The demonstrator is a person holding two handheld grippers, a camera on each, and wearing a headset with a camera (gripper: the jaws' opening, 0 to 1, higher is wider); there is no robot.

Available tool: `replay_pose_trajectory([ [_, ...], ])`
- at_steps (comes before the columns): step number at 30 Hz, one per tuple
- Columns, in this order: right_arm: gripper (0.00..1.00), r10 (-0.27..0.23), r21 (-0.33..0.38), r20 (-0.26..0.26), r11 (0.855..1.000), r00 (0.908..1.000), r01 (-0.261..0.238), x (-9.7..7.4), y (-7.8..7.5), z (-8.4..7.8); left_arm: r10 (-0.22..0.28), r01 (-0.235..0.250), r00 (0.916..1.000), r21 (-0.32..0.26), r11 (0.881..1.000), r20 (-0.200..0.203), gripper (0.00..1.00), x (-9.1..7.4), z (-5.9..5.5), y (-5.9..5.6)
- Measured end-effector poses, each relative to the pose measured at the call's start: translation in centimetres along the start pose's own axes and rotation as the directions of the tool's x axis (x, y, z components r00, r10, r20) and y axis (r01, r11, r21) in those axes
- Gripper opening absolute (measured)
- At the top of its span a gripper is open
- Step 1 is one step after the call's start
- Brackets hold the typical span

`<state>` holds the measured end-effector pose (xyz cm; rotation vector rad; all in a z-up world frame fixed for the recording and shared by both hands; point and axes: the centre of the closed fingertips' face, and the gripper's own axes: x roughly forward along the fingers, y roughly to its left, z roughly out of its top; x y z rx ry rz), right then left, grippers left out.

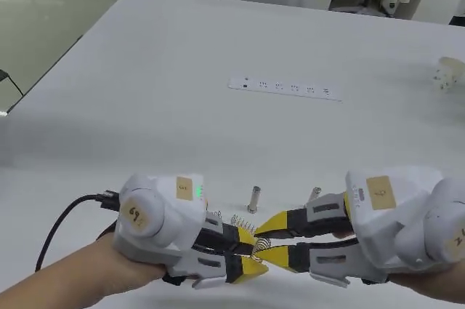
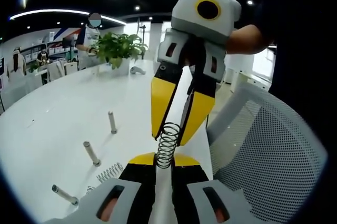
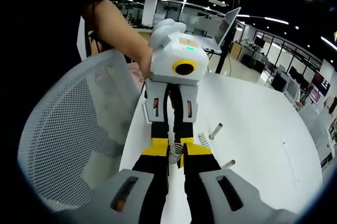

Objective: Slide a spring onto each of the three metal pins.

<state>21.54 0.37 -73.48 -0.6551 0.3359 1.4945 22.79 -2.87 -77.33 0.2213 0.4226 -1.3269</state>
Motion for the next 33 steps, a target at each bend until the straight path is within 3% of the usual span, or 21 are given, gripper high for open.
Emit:
replay_pose_trajectory([
  [11,0.07,-0.028,0.019,0.046,0.999,0.9986,0.027,0.17,0.1,0.1,0.001,0.0,1.0,-0.019,1.0,0.003,0.02,0.0,-0.23,-0.24],
  [21,0.07,-0.017,-0.043,0.002,0.999,0.9999,0.017,0.3,0.05,0.26,0.007,-0.006,0.9999,-0.03,1.0,0.009,0.04,0.28,0.08,-0.09],
  [33,0.07,-0.021,-0.059,-0.021,0.998,0.9996,0.02,0.38,-0.26,0.12,0.026,-0.026,0.9995,-0.041,0.999,0.018,0.06,0.01,0.08,0.38],
])
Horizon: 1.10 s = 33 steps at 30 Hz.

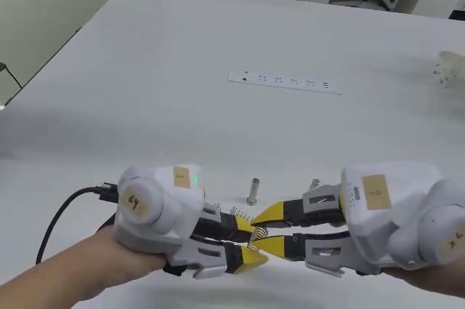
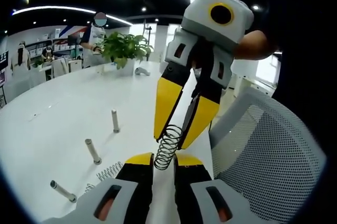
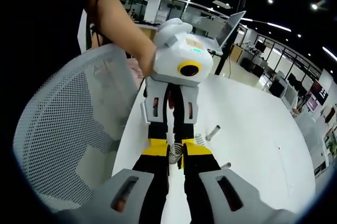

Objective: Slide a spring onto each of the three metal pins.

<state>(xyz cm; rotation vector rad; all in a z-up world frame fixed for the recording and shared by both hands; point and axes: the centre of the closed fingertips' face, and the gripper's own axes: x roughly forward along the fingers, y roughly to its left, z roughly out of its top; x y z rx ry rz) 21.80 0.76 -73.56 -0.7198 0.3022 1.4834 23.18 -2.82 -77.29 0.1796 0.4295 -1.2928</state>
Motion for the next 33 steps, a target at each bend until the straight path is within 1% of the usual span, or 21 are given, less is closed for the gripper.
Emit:
replay_pose_trajectory([
  [5,0.07,-0.001,-0.007,-0.003,1.0,1.0,0.001,0.0,-0.1,0.1,0.008,-0.008,1.0,0.003,1.0,0.003,0.1,0.0,0.1,0.1],
  [12,0.07,0.002,-0.018,-0.017,1.0,0.9998,-0.002,0.0,-0.1,-0.1,0.019,-0.019,0.9998,0.0,1.0,0.006,0.13,-0.1,0.2,0.3],
  [14,0.07,0.002,-0.016,-0.018,1.0,0.9998,-0.002,0.0,0.0,-0.1,0.02,-0.02,0.9998,-0.014,1.0,0.006,0.16,-0.1,0.1,0.3],
  [16,0.07,0.002,-0.018,-0.021,1.0,0.9998,-0.002,0.0,0.0,-0.1,0.029,-0.029,0.9996,-0.006,1.0,0.003,0.21,-0.2,0.0,0.5],
  [20,0.07,-0.001,-0.016,-0.025,1.0,0.9997,0.0,0.0,-0.1,-0.2,0.04,-0.04,0.9992,-0.011,0.999,0.008,0.24,-0.4,0.0,0.7],
  [22,0.07,-0.003,-0.014,-0.025,1.0,0.9997,0.002,0.0,-0.1,-0.2,0.036,-0.035,0.9991,-0.027,0.999,0.024,0.3,-0.5,0.2,0.7],
  [24,0.07,-0.005,-0.015,-0.022,1.0,0.9997,0.004,0.0,-0.2,-0.1,0.047,-0.046,0.9986,-0.019,0.999,0.023,0.34,-0.6,0.2,0.8],
  [29,0.07,-0.016,-0.013,-0.019,1.0,0.9997,0.016,-0.2,-0.5,-0.1,0.061,-0.061,0.9979,-0.015,0.998,0.019,0.37,-1.1,-0.1,1.2],
  [32,0.07,-0.02,-0.013,-0.022,1.0,0.9996,0.019,-0.2,-0.6,-0.2,0.077,-0.076,0.9968,-0.018,0.997,0.021,0.41,-1.6,-0.3,1.6],
  [33,0.07,-0.018,-0.014,-0.023,1.0,0.9996,0.018,-0.2,-0.6,-0.2,0.075,-0.074,0.9968,-0.031,0.997,0.027,0.44,-1.8,-0.2,1.6],
])
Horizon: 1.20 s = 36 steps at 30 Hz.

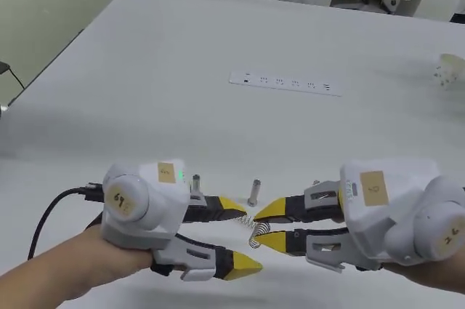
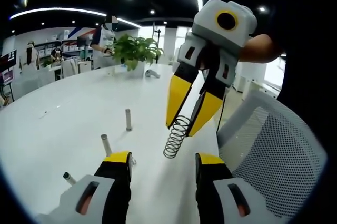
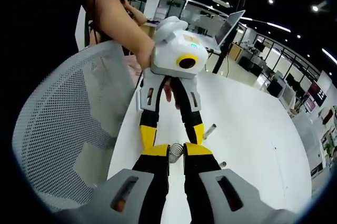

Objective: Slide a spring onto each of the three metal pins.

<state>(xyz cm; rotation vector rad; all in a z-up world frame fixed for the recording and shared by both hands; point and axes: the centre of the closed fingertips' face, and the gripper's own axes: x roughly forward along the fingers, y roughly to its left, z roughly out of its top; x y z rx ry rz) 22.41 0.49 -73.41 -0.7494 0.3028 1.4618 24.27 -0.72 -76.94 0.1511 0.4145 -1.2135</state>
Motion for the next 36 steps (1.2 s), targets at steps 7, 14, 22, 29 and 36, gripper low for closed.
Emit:
replay_pose_trajectory([
  [7,0.07,-0.008,0.003,-0.004,1.0,1.0,0.008,-0.1,-0.2,-0.2,0.029,-0.029,0.9996,-0.015,0.999,0.0,0.51,-1.4,-0.6,0.7],
  [14,0.07,-0.016,0.004,-0.004,1.0,0.9999,0.016,-0.2,-0.5,-0.2,0.073,-0.073,0.9973,-0.045,0.996,-0.001,0.54,-2.9,-0.9,1.7],
  [22,0.07,-0.025,0.006,-0.024,1.0,0.9994,0.025,-0.5,-0.6,-1.0,0.109,-0.109,0.994,-0.073,0.991,-0.01,0.63,-4.1,-1.7,2.4],
  [29,0.07,-0.039,0.021,-0.026,0.999,0.9989,0.039,-0.7,-0.7,-1.4,0.153,-0.154,0.9881,-0.099,0.983,-0.02,0.8,-4.8,-2.3,3.2],
  [36,0.07,-0.05,0.031,-0.037,0.998,0.9981,0.051,-1.0,-0.8,-1.9,0.172,-0.174,0.9848,-0.113,0.978,-0.025,0.91,-5.4,-2.7,3.3],
])
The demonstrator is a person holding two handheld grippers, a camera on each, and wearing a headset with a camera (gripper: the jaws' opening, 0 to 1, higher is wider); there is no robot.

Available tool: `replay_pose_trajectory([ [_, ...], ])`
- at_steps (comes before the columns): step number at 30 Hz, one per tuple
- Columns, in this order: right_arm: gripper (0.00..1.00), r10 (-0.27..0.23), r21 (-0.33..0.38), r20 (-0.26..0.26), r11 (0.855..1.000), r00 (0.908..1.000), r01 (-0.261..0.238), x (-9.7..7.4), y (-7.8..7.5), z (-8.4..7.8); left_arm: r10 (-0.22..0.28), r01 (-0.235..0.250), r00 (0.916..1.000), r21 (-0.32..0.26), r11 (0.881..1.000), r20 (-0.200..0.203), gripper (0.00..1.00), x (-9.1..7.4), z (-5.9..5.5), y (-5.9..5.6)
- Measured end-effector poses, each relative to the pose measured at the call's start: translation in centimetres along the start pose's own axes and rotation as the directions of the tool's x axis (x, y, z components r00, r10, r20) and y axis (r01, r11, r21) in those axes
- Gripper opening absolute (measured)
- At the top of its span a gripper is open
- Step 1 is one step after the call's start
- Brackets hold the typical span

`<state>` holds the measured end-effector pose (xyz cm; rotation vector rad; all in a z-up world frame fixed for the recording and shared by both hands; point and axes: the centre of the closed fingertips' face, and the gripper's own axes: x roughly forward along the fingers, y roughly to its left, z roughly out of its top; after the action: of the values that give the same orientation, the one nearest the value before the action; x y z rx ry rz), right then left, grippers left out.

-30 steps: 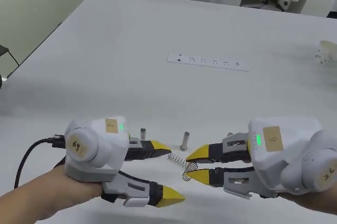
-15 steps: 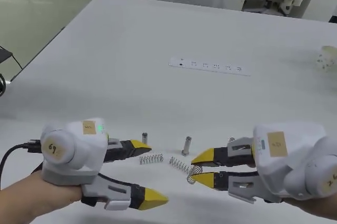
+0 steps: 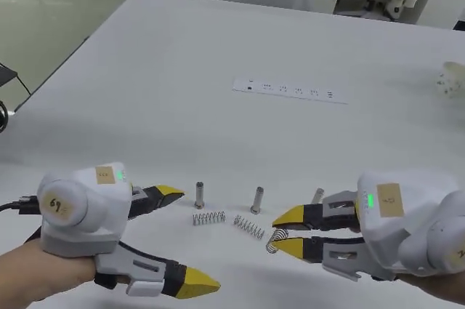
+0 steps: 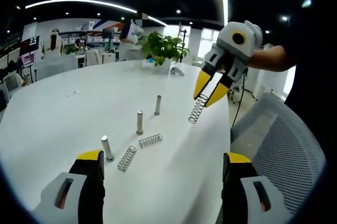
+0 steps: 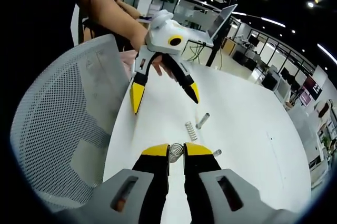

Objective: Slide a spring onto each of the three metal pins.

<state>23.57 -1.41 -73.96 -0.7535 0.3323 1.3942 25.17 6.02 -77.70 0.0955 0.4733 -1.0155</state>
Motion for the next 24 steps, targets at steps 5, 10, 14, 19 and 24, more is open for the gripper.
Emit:
replay_pose_trajectory([
  [5,0.07,-0.011,0.01,-0.01,1.0,0.9999,0.011,-0.2,-0.5,-0.5,0.014,-0.014,0.9999,-0.017,1.0,0.005,0.98,-0.3,-0.2,0.4],
  [10,0.07,-0.022,0.028,-0.023,0.999,0.9995,0.023,-0.6,-0.8,-1.4,0.025,-0.024,0.9996,-0.026,0.999,0.015,0.98,-0.7,-0.2,0.5],
  [14,0.07,-0.032,0.04,-0.041,0.999,0.9986,0.034,-1.0,-0.9,-2.4,0.038,-0.037,0.9988,-0.035,0.999,0.031,0.98,-1.2,-0.1,1.0],
  [19,0.07,-0.047,0.058,-0.057,0.997,0.9973,0.05,-1.6,-1.2,-3.4,0.053,-0.052,0.9977,-0.041,0.998,0.041,0.98,-1.8,-0.2,1.5],
  [24,0.07,-0.061,0.068,-0.068,0.996,0.9958,0.066,-2.0,-1.6,-4.1,0.065,-0.063,0.9968,-0.057,0.996,0.046,0.98,-2.4,-0.4,1.7],
])
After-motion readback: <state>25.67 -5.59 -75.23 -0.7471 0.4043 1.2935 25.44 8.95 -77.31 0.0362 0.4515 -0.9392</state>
